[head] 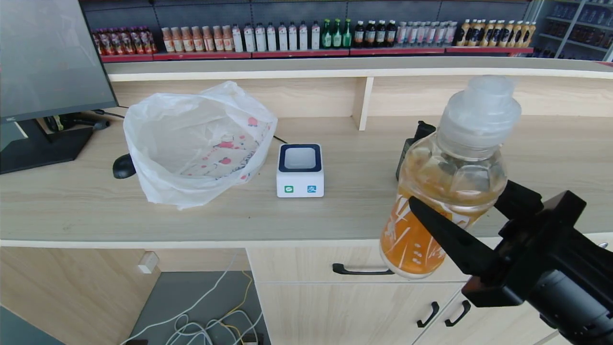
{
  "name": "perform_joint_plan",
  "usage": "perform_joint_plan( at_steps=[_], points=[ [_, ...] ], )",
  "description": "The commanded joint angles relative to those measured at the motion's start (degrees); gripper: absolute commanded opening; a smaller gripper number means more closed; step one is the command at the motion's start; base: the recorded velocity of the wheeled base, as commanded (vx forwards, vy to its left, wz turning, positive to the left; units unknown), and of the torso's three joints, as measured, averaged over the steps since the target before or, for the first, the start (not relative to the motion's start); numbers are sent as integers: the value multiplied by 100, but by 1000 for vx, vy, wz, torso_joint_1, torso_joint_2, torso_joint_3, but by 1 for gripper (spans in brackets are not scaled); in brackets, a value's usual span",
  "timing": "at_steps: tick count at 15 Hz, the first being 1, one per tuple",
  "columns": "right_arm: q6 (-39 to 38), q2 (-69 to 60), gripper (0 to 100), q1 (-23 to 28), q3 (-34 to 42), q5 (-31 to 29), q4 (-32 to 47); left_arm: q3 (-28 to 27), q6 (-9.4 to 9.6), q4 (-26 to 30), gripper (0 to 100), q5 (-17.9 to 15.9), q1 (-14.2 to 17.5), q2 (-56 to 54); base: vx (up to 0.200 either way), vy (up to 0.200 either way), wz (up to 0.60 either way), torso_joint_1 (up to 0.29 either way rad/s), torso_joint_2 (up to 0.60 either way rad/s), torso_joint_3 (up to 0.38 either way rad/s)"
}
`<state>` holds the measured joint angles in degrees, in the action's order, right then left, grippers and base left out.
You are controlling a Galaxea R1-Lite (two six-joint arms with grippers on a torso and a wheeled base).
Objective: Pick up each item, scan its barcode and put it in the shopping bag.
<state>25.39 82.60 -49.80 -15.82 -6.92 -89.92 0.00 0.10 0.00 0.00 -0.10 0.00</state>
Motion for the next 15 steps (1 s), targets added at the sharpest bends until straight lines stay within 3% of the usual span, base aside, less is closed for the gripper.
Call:
perform_joint_plan(
  at_steps=[1, 5, 11, 15],
  points=[
    [-773, 45, 0, 137, -272, -2, -8, 0, -1, 0, 100, 0, 1, 0, 0, 0, 0, 0, 0, 0],
    [-2144, 89, 0, 383, -518, -2, -8, 0, -1, 0, 100, 0, 1, 0, 0, 0, 0, 0, 0, 0],
    [-2583, 204, 0, 629, -694, -11, -8, 0, -1, 0, 100, 0, 1, 0, 0, 0, 0, 0, 0, 0],
    [-2636, -95, 0, 779, -430, -2, -8, 0, -1, 0, 100, 0, 1, 0, 0, 0, 0, 0, 0, 0]
  ],
)
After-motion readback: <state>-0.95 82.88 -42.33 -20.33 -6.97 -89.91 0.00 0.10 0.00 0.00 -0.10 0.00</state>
